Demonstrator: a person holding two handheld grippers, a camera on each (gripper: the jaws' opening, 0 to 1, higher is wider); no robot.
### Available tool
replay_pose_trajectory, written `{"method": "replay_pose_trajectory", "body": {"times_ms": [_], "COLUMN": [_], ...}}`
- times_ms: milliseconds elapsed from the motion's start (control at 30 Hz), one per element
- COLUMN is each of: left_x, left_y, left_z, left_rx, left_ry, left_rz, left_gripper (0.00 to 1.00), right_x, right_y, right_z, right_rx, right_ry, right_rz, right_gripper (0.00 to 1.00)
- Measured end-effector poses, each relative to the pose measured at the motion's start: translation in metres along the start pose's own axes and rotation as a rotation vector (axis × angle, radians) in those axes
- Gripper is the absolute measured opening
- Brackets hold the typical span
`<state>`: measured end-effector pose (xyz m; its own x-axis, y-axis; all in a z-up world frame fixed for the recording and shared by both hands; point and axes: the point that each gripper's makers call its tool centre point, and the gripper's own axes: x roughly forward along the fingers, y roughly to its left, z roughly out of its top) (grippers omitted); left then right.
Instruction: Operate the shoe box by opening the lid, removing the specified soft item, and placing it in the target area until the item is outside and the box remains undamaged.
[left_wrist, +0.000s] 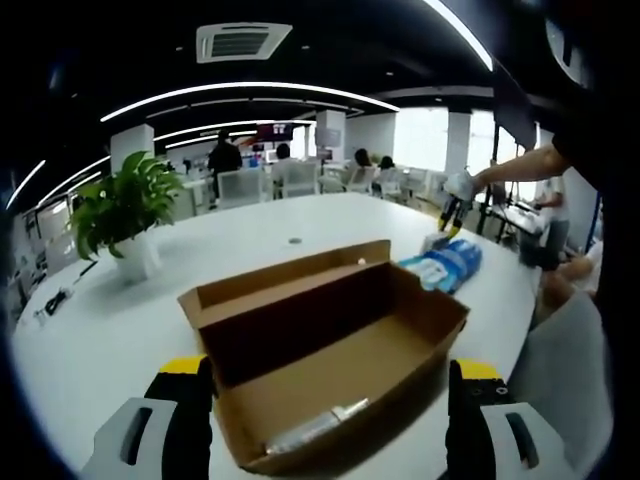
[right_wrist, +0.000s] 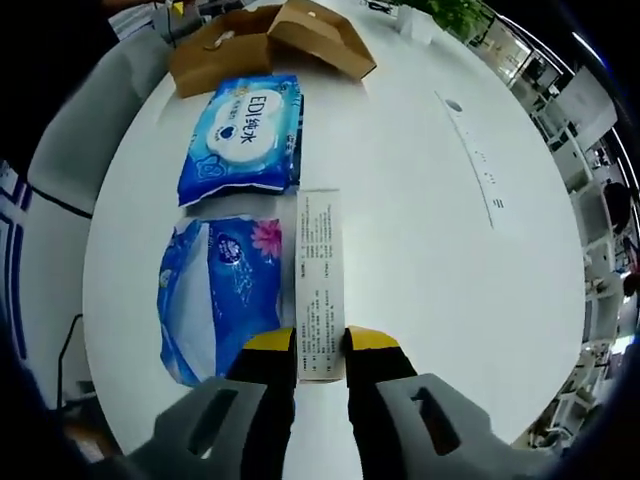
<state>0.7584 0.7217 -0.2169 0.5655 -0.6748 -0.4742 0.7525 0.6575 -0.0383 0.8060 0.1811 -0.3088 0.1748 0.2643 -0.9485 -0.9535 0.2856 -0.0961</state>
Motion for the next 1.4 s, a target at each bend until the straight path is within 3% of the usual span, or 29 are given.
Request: {"method": "replay_pose_trajectory", "body": {"times_ms": [400, 800, 1100, 1233, 1400], "left_x": [-0.005, -0.008, -0.009, -0.010, -0.009], "left_y": [0.009, 0.010, 0.012, 0.018, 0.023], "left_z": [-0.005, -0.001, 0.009, 0.010, 0.010], "left_rx": [0.001, 0.014, 0.050, 0.065, 0.101], "left_ry": [0.004, 0.007, 0.031, 0.046, 0.092], "left_rz": [0.000, -0.001, -0.030, -0.047, -0.088], "left_gripper": [1.00, 0.98, 0.92, 0.90, 0.85], "right_x": [0.000, -0.001, -0.015, -0.023, -0.041], "right_y": [-0.006, -0.007, -0.001, 0.002, 0.009], "right_z": [-0.004, 0.001, 0.016, 0.019, 0.031], "right_rx": [-0.027, 0.012, 0.053, 0.090, 0.146], "right_ry": [0.036, 0.028, -0.001, -0.010, -0.051], "right_rz": [-0.031, -0.052, -0.094, -0.115, -0.163], "right_gripper": [0.17, 0.20, 0.30, 0.40, 0.46]}}
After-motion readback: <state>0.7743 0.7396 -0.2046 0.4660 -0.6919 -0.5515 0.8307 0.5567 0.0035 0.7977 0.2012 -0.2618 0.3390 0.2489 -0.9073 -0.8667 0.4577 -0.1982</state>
